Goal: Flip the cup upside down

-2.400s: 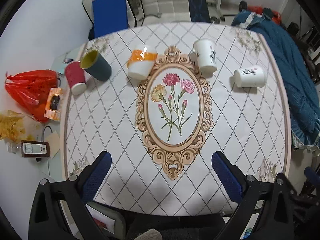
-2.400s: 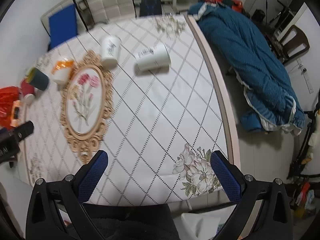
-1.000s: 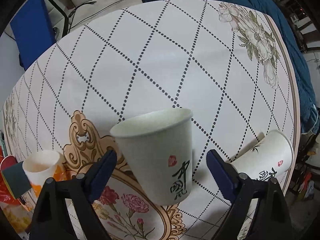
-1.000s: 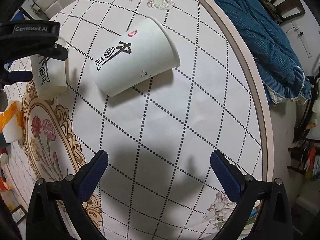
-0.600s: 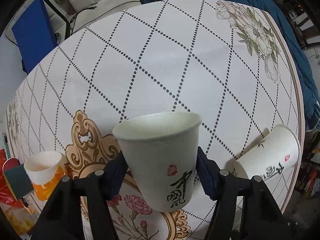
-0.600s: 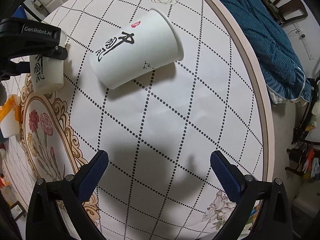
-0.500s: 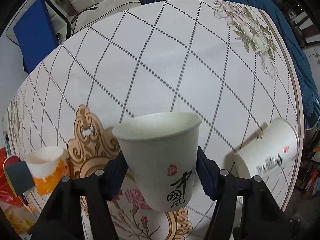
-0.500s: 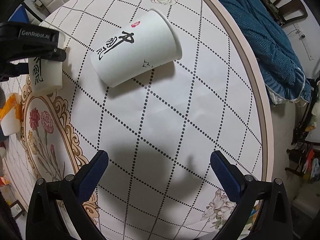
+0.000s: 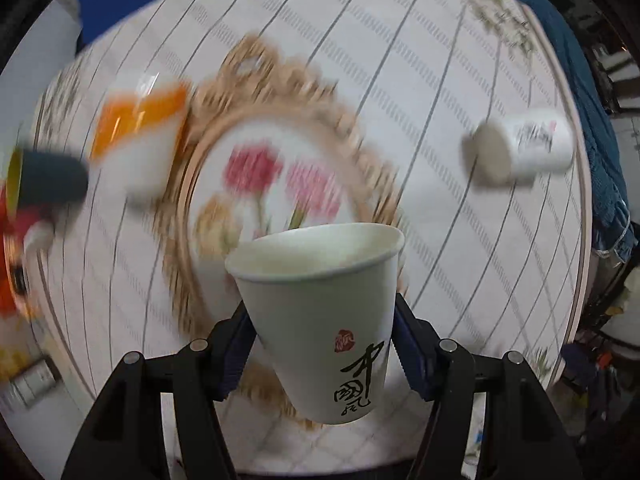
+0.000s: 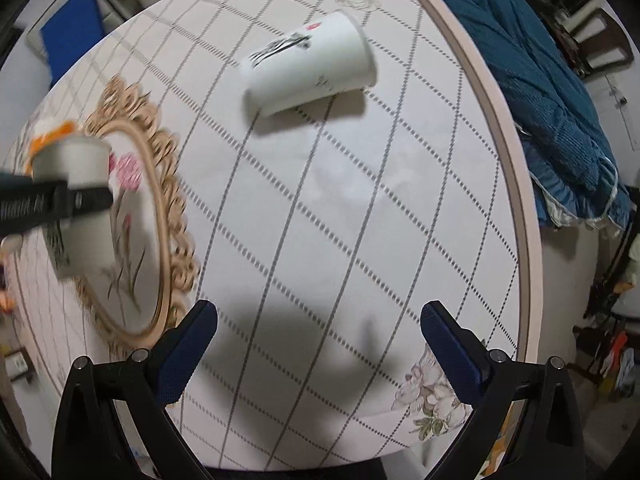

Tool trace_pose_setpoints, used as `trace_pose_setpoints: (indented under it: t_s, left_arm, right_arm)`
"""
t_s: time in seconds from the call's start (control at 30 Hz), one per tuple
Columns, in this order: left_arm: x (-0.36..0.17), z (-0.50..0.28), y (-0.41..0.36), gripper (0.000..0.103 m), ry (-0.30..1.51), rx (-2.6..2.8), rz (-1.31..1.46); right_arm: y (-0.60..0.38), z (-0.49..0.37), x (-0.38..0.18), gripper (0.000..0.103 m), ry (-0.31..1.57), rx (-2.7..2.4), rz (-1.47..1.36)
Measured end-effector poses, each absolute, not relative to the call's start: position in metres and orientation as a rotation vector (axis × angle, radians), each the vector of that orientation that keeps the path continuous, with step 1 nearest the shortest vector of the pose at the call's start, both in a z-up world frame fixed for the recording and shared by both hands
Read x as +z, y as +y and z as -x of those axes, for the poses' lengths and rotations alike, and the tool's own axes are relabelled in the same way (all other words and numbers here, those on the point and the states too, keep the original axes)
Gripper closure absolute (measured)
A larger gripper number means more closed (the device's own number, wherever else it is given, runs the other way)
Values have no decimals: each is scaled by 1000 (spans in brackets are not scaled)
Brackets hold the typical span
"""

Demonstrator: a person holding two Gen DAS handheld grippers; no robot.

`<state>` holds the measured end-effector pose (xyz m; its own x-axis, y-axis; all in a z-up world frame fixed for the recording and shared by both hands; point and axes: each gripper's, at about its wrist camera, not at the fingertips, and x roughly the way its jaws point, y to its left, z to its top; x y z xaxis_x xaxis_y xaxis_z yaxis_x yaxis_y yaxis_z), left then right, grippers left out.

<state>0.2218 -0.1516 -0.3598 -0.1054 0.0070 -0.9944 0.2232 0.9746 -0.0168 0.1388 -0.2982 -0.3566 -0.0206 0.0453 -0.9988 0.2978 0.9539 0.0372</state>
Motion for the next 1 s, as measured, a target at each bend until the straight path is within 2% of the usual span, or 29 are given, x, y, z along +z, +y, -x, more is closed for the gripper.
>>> trace_pose_setpoints:
  t_s: [0.3,0.63,0.87,1.0]
  left_arm:
    - [-383,-164,-82,41,1755,-73,-59]
    - [-420,-168,-67,40,1760,-105,-57]
    - [-418,-155,-63,40,1763,-133,-75]
    - [-417,-206,-82,40,1773,-145,-85]
  right_arm:
    - [-260,-96,-364,0,1635,-65,-182]
    - [-254,-91,-367,0,1657,-105,-166]
    - [-253,-91,-363,0,1661,-135,-172]
    - [-252,-83,-359,0,1656,-147,-182]
